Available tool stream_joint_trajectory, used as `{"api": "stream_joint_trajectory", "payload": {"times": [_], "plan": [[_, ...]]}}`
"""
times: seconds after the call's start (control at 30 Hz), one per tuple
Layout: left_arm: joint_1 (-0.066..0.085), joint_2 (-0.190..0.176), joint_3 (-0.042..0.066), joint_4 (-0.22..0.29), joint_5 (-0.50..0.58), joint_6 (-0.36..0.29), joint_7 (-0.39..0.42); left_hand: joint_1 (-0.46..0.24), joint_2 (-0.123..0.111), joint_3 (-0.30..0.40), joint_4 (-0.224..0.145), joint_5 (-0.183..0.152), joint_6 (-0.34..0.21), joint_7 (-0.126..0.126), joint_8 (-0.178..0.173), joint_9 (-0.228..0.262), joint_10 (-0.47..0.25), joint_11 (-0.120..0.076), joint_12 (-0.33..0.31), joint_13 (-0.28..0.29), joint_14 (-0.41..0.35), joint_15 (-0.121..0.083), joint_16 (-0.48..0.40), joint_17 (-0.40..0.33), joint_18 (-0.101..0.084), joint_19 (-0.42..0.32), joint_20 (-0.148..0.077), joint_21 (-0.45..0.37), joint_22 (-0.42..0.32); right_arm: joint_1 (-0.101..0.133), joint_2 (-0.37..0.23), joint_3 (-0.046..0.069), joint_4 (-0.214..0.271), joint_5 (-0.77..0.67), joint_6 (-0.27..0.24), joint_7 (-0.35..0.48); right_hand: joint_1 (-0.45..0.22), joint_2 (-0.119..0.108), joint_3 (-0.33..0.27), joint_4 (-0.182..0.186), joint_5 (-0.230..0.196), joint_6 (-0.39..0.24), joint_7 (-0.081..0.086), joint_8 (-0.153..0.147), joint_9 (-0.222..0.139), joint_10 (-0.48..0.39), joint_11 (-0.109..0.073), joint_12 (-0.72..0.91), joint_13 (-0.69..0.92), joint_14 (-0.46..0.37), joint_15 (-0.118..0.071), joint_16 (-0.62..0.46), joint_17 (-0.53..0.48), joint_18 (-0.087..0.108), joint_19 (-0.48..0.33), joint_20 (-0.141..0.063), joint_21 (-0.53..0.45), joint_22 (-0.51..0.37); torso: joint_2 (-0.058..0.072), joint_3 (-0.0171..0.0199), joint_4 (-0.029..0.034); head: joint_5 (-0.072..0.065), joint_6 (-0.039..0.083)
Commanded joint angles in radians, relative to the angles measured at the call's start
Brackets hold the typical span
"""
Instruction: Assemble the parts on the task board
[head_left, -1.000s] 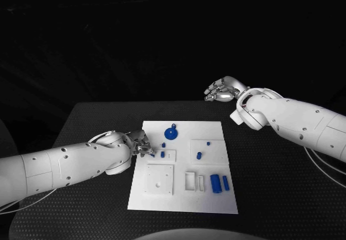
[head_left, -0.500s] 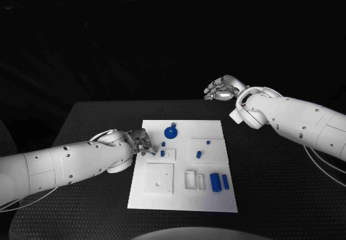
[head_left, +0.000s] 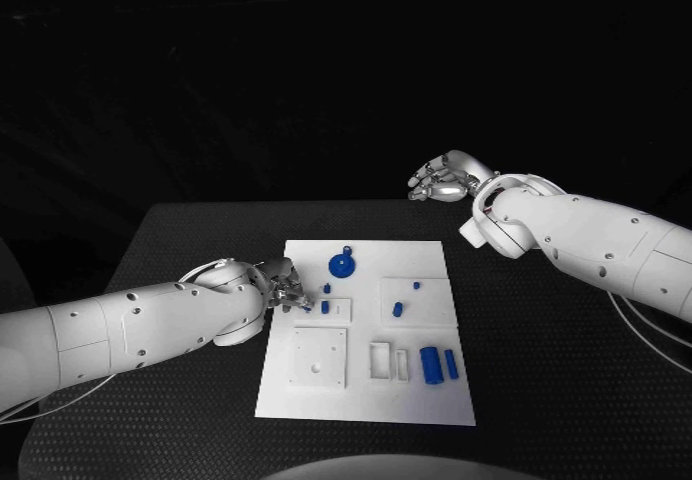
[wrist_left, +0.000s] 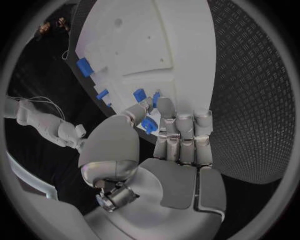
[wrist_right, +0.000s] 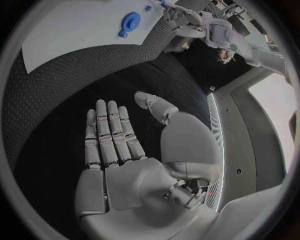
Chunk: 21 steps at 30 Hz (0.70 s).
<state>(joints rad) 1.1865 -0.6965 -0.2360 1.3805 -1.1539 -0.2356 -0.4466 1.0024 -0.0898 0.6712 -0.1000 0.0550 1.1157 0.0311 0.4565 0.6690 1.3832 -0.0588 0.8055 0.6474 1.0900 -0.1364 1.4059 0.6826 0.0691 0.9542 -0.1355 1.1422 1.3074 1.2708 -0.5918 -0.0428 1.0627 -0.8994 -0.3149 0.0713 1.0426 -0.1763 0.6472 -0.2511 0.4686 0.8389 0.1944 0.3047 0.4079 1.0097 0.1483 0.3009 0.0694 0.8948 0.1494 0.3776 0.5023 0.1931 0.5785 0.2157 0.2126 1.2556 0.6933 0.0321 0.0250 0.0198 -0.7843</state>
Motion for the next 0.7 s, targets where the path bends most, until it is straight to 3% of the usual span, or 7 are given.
{"api": "stream_joint_trajectory", "payload": {"times": [0.03,0.33,0.7], "plan": [[-0.006,0.001,-0.004,0.002,-0.004,0.041,-0.004,0.009,0.014,0.003,-0.011,0.005,0.03,-0.025,0.07,0.043,0.034,-0.033,0.004,0.002,0.043,-0.049,0.004,0.001,0.017,0.008,-0.125,0.004,0.008,0.0,0.0,0.0,0.002,-0.002,0.01,0.003,0.0,0.001,-0.001,0.0,0.003,-0.009,-0.001,0.006,-0.001,0.0,0.007,-0.007,0.0,-0.007,0.0,-0.004,0.001,-0.016,0.004,-0.005,-0.004,0.001,0.0,-0.0007,0.0005,0.001,-0.001],[-0.008,-0.002,-0.004,0.006,-0.012,0.058,-0.013,0.008,0.028,0.003,-0.024,0.009,0.03,-0.026,0.071,0.045,0.034,-0.035,0.007,0.006,0.044,-0.05,0.007,0.005,0.017,0.009,-0.126,0.007,0.011,0.0,0.001,0.0,0.002,-0.002,0.013,0.002,0.0,0.002,-0.002,0.001,0.004,-0.009,0.0,0.006,-0.001,0.0,0.007,-0.007,0.0,-0.007,0.0,-0.004,0.001,-0.017,0.004,-0.005,-0.005,0.002,0.0,-0.0015,0.0009,0.003,-0.004],[-0.008,-0.006,-0.004,0.006,-0.011,0.069,-0.016,-0.003,0.029,0.007,-0.048,0.063,0.033,-0.028,0.076,0.049,0.035,-0.037,0.015,0.015,0.047,-0.052,0.011,0.01,0.016,0.011,-0.126,0.011,0.014,0.0,0.002,0.0,0.002,-0.002,0.013,0.002,0.0,0.002,-0.002,0.001,0.004,-0.009,0.0,0.006,-0.001,0.0,0.007,-0.007,0.0,-0.007,0.0,-0.005,0.002,-0.017,0.004,-0.005,-0.006,0.003,0.0,-0.0013,0.0004,0.01,-0.009]]}}
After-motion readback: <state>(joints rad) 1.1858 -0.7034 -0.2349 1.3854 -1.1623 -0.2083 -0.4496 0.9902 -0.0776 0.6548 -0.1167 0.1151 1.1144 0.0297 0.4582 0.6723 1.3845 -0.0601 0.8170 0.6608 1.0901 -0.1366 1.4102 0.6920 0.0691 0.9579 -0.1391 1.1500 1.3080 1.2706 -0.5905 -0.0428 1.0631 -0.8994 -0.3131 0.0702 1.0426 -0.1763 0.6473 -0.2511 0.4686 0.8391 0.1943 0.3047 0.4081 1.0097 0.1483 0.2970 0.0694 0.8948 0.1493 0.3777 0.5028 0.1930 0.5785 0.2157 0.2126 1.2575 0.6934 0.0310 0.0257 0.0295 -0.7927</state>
